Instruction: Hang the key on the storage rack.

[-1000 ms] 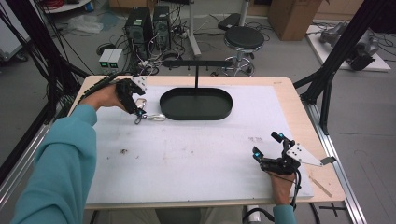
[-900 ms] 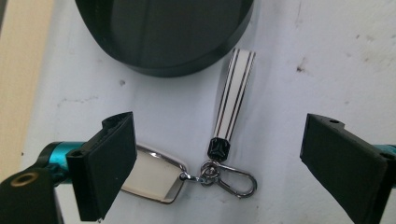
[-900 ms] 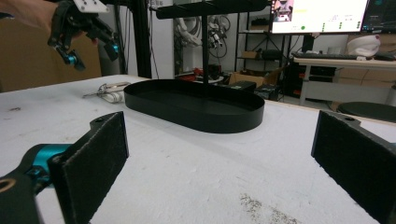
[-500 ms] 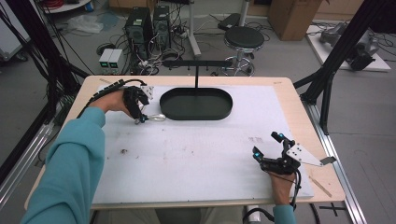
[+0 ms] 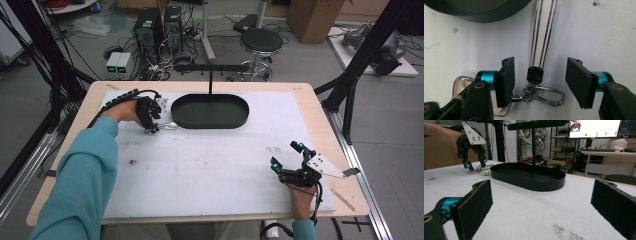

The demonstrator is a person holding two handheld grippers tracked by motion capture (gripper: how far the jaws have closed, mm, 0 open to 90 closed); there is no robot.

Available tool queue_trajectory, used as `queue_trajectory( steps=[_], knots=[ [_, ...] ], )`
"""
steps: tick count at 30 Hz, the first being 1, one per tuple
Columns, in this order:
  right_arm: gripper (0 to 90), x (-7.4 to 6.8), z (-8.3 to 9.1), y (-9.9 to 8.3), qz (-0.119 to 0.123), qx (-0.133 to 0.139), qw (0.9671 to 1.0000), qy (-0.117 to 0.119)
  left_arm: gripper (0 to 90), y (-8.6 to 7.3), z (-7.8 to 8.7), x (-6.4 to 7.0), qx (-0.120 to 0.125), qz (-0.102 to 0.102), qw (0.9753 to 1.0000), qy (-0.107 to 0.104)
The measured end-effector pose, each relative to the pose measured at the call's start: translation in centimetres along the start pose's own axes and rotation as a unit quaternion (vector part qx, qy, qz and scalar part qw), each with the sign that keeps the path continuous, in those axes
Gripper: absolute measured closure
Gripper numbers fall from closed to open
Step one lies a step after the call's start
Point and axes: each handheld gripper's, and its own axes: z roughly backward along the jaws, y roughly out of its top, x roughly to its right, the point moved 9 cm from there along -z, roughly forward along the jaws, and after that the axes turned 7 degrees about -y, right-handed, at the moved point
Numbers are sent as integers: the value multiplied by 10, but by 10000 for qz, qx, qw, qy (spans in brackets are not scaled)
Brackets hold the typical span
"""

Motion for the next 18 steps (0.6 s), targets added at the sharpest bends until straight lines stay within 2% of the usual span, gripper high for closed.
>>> queue_trajectory(
  steps=[2,10,13,18],
  knots=[
    [32,0,0,0,1,0,10000,0,440,-2,-1,-1,-78,7,10000,8],
    [32,0,0,0,-4,-11,10000,1,568,-4,-3,-2,-84,124,9999,-65],
    [32,0,0,0,-4,-12,10000,1,593,-5,-4,-3,-164,140,9998,-38],
    [32,0,0,0,-9,-28,10000,-2,628,-5,-5,-5,-161,186,9997,-14]
  ],
)
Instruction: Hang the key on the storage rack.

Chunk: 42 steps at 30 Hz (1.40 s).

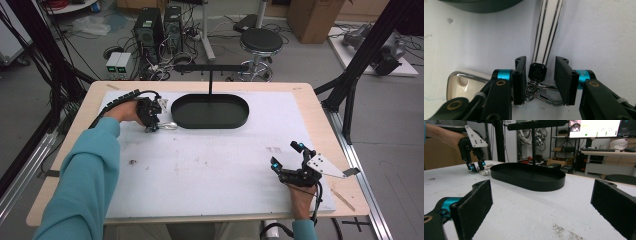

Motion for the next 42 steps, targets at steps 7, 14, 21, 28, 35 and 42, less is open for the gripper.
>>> queue_trajectory(
  steps=[7,14,21,28,35,42],
  knots=[
    [32,0,0,0,2,1,10000,-5,668,1,-1,0,29,31,10000,-44],
    [32,0,0,0,2,0,10000,-6,718,1,-1,0,-19,33,10000,-18],
    [32,0,0,0,0,-1,10000,-4,731,1,-1,1,-84,33,10000,15],
    [32,0,0,0,-1,-3,10000,-5,740,1,-1,3,-154,-60,9998,78],
    [32,0,0,0,-2,16,10000,1,740,2,3,3,-122,-110,9996,222],
    [32,0,0,0,-3,10,10000,-3,741,7,11,4,205,-33,9995,257]
  ],
)
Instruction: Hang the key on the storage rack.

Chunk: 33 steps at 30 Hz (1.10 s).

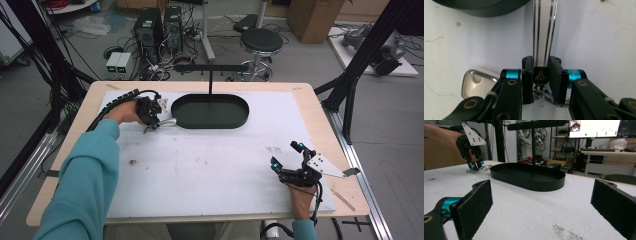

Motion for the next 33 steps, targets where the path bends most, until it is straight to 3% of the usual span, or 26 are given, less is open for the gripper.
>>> queue_trajectory(
  steps=[6,12,19,23,25,33],
  knots=[
    [32,0,0,0,4,6,10000,2,741,9,16,0,400,15,9990,180],
    [32,0,0,0,5,5,10000,2,740,13,28,5,723,35,9972,163],
    [32,0,0,0,8,9,10000,3,740,22,46,10,1242,93,9920,223],
    [32,0,0,0,10,13,10000,-1,740,28,58,11,1684,163,9854,204],
    [32,0,0,0,9,14,10000,-3,740,30,62,12,1808,177,9831,235],
    [32,0,0,0,8,12,10000,-1,740,42,75,10,2403,266,9700,240]
  ],
)
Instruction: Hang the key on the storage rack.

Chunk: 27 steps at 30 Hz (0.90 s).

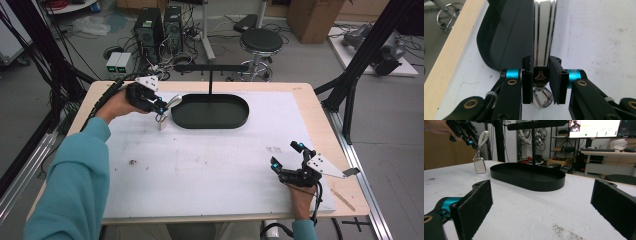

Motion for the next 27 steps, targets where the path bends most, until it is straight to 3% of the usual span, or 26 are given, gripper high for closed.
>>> queue_trajectory(
  steps=[5,11,19,27],
  knots=[
    [32,0,0,0,0,1,10000,1,740,10,1,-1,422,91,9991,-35],
    [32,0,0,0,0,4,10000,2,740,25,2,-4,1025,223,9945,-9],
    [32,0,0,0,2,-9,10000,-1,740,33,2,-10,1352,426,9898,138],
    [32,0,0,0,7,-1,10000,4,740,39,0,-17,1634,766,9832,266]
  ],
)
